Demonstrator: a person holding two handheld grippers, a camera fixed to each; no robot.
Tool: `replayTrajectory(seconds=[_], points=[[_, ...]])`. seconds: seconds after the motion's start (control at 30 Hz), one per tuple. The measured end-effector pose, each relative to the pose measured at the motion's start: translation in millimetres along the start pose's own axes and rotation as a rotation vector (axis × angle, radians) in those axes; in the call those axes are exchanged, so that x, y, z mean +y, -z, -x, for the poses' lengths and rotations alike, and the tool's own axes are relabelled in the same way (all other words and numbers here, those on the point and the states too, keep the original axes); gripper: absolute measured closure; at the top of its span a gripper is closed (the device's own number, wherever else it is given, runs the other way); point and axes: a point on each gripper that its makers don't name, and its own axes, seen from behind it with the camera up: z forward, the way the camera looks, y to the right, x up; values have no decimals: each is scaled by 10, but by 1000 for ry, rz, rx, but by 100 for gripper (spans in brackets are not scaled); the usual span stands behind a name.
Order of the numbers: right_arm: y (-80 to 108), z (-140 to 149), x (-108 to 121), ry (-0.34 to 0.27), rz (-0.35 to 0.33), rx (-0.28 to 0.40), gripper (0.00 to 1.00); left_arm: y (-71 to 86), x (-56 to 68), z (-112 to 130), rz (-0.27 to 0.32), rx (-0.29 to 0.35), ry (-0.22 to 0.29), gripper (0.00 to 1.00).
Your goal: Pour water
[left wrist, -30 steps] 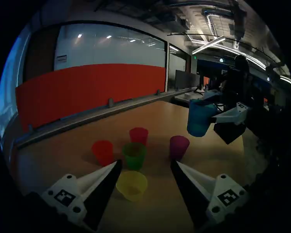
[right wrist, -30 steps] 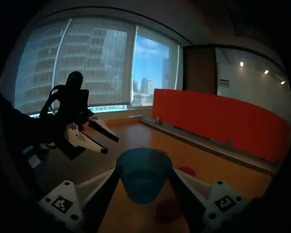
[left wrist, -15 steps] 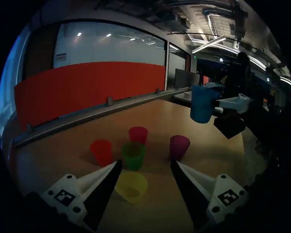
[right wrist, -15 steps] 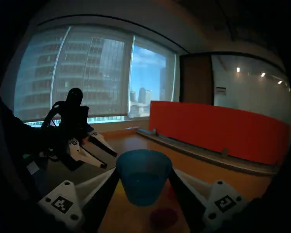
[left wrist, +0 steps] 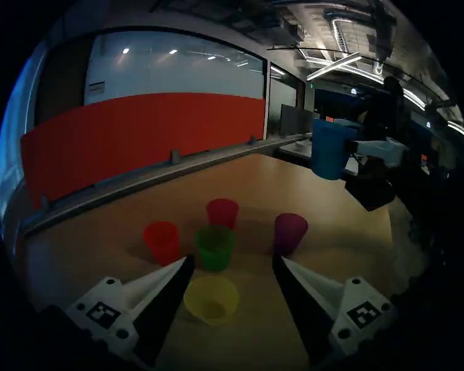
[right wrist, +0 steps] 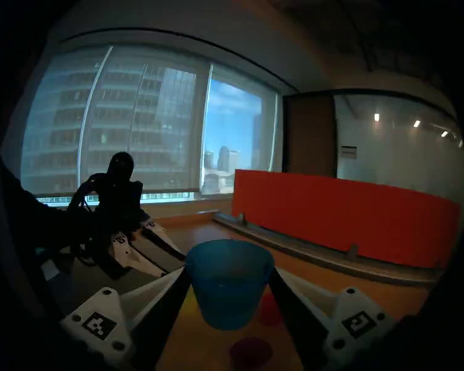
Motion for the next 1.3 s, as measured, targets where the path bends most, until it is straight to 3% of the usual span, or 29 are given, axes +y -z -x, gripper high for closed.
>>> replayTrajectory(seconds=[1.3], points=[[184,86,255,-10,18,-8,10,-1010,-232,438,-24,-310,-23,7]])
